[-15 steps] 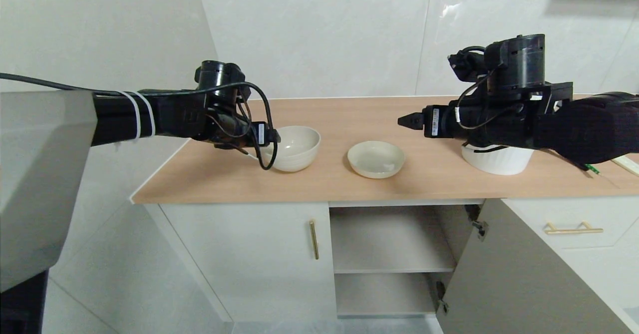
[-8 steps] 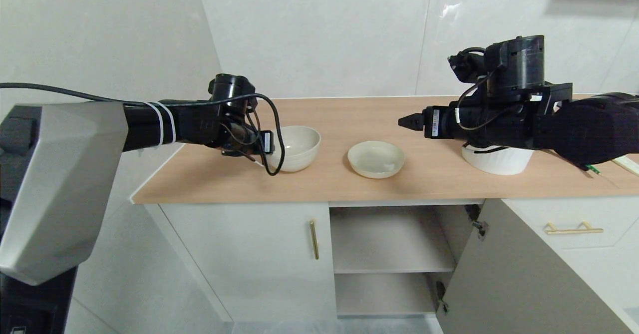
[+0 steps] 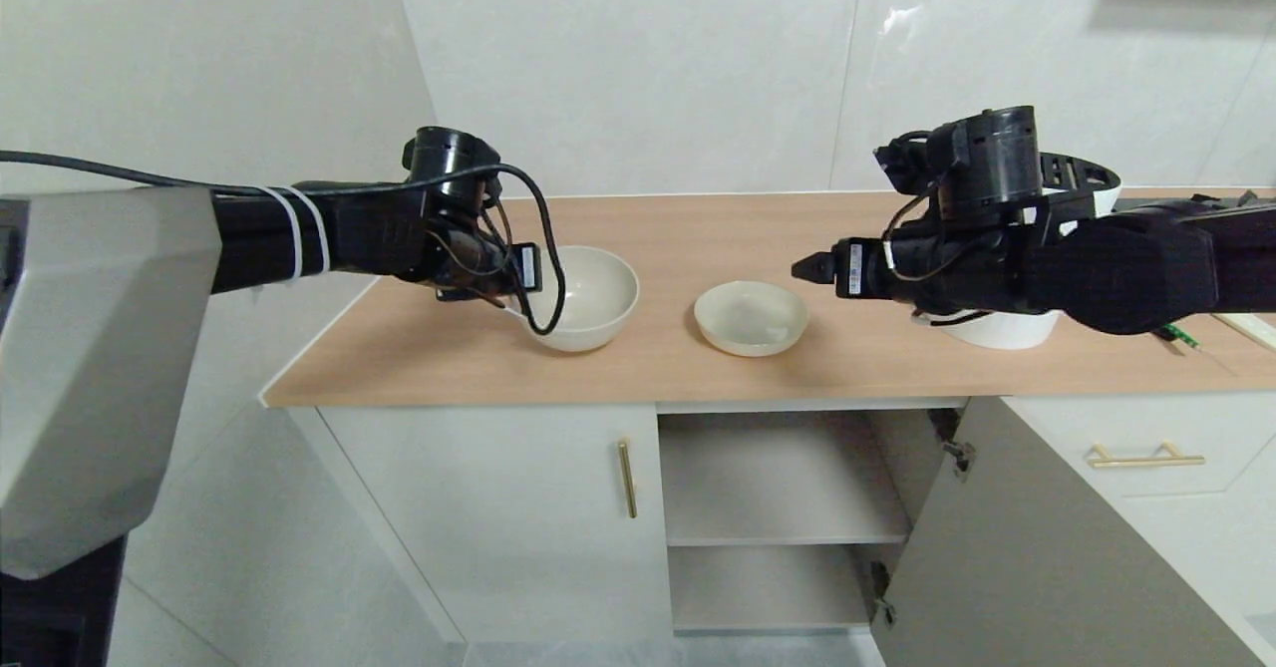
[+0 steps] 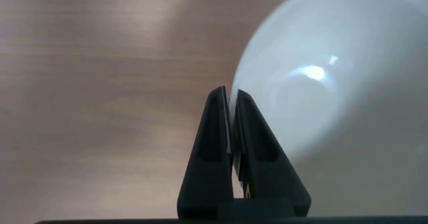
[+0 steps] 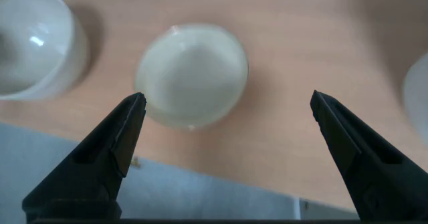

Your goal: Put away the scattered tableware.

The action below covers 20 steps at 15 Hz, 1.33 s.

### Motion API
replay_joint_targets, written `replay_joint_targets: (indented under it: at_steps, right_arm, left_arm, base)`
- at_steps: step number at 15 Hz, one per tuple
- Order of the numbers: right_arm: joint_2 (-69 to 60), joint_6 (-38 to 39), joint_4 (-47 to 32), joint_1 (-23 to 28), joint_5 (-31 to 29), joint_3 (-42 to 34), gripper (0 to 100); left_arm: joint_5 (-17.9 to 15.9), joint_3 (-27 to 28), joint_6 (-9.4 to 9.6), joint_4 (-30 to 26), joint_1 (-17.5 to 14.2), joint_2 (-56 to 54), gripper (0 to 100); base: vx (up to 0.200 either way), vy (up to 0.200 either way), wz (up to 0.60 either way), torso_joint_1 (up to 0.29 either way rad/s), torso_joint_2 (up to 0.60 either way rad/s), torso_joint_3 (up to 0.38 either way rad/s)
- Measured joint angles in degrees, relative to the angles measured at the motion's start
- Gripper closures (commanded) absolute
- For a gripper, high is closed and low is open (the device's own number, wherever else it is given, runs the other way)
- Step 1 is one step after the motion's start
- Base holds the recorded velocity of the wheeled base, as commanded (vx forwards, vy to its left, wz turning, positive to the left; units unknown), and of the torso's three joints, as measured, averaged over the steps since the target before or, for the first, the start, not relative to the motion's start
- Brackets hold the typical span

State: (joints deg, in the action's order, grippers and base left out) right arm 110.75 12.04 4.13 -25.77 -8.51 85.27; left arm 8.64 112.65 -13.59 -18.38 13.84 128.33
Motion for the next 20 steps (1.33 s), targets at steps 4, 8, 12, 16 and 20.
replay_joint_targets:
  at_steps: [4,8,12,16,20]
  right_arm:
    - [5.4,0.8,-1.4,0.0,-5.8,4.5,0]
    - [12.3,0.8,-4.0,0.0,-12.0,10.1,0]
    - [16.2,1.2,-4.1,-0.3,-12.6,12.9,0]
    - [18.1,1.8,-4.1,-0.3,-12.6,14.0,0]
    - [19.5,2.2,-4.0,-0.4,-12.5,15.3,100]
  left_arm:
    - [-5.2,-7.9,-4.35,-0.9,0.0,-10.1,100]
    - [-9.3,-29.1,-5.23,7.2,-0.1,-24.2,100]
    - [-11.2,-44.8,-5.01,18.9,-0.2,-36.4,100]
    - [-11.3,-46.4,-5.01,19.0,-0.2,-40.1,100]
    - [-11.3,-46.6,-5.01,19.0,-0.2,-41.4,100]
  base:
    - [0.0,0.0,0.0,0.0,0.0,0.0]
    - [0.0,0.0,0.0,0.0,0.0,0.0]
    - [0.0,0.0,0.0,0.0,0.0,0.0]
    - [0.0,0.0,0.0,0.0,0.0,0.0]
    - [0.0,0.0,0.0,0.0,0.0,0.0]
